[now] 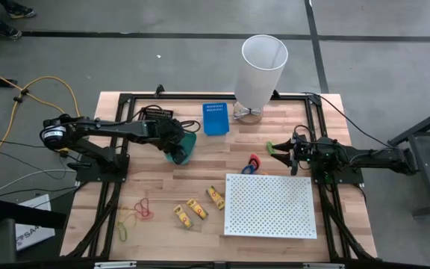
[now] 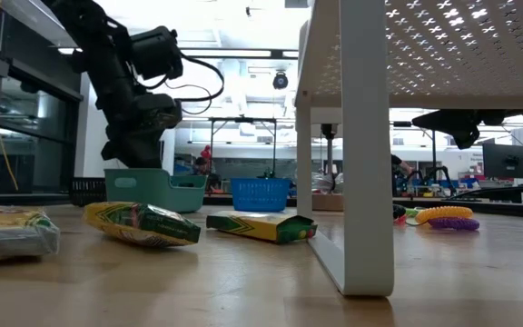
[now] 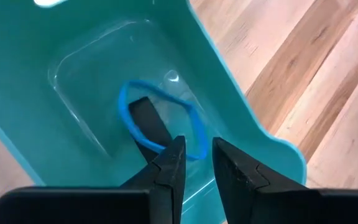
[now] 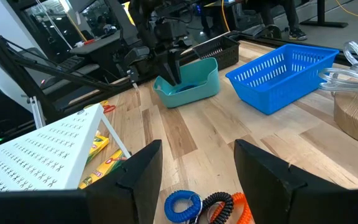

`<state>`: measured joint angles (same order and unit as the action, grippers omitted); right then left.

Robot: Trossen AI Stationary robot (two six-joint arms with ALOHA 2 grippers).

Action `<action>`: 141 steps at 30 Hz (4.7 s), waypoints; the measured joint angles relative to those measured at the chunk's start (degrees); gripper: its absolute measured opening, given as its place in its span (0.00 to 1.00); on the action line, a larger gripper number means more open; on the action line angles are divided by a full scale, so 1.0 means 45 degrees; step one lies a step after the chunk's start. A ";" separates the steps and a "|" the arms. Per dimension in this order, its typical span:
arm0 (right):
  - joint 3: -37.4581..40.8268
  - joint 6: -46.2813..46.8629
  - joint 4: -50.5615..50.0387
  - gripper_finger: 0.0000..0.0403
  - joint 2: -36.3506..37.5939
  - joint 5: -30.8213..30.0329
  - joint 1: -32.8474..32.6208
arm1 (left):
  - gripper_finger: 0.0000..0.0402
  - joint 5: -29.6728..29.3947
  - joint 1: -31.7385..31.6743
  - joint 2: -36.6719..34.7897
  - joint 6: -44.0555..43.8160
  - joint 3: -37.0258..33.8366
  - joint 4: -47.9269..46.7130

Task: Pick & Place Office Desk Supplies
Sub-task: Put the red rubber band into the green bin

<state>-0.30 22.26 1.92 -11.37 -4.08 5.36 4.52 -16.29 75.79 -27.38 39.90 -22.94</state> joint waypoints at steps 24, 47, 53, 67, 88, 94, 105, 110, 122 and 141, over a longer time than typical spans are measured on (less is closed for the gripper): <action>0.0001 0.0000 -0.0002 0.47 0.0001 0.0000 0.0000 | 0.19 0.0310 0.0000 -0.0065 0.0850 0.0873 0.0068; -0.0004 0.0000 0.0001 0.47 0.0000 -0.0003 0.0001 | 0.19 0.0324 0.0477 -0.0088 0.2229 0.2565 -0.0618; -0.0002 0.0000 -0.0002 0.47 0.0002 -0.0003 0.0001 | 0.19 0.0324 0.1645 -0.0313 0.2098 0.2574 -0.1838; 0.0001 0.0000 -0.0002 0.47 -0.0002 0.0001 0.0001 | 0.19 0.0256 0.6451 -0.0607 -0.1187 0.2579 -0.3683; 0.0001 0.0000 0.0003 0.47 -0.0002 -0.0003 0.0001 | 0.19 -0.1984 1.3507 -0.0597 -1.2716 0.2579 -0.5172; 0.0001 0.0000 0.0003 0.47 0.0002 -0.0001 0.0001 | 0.19 -0.2266 1.4691 -0.0573 -1.5493 0.2579 -0.5643; -0.0002 0.0000 0.0003 0.47 -0.0002 0.0000 -0.0001 | 0.19 -0.2413 1.5796 -0.0407 -1.6666 0.2579 -0.5969; 0.0001 0.0000 0.0003 0.47 0.0000 -0.0001 -0.0002 | 0.19 -0.2454 1.5858 0.0140 -1.6019 0.2579 -0.5965; 0.0001 0.0000 0.0003 0.47 -0.0002 -0.0003 -0.0004 | 0.19 -0.2653 1.5854 0.1698 -1.5533 0.2574 -0.5950; -0.0001 0.0000 0.0003 0.47 0.0002 -0.0003 -0.0002 | 0.19 -0.2614 1.5756 0.2647 -1.4430 0.2569 -0.4994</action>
<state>-0.30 22.26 1.93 -11.36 -4.10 5.35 -7.24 54.61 87.70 -92.31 51.46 -45.41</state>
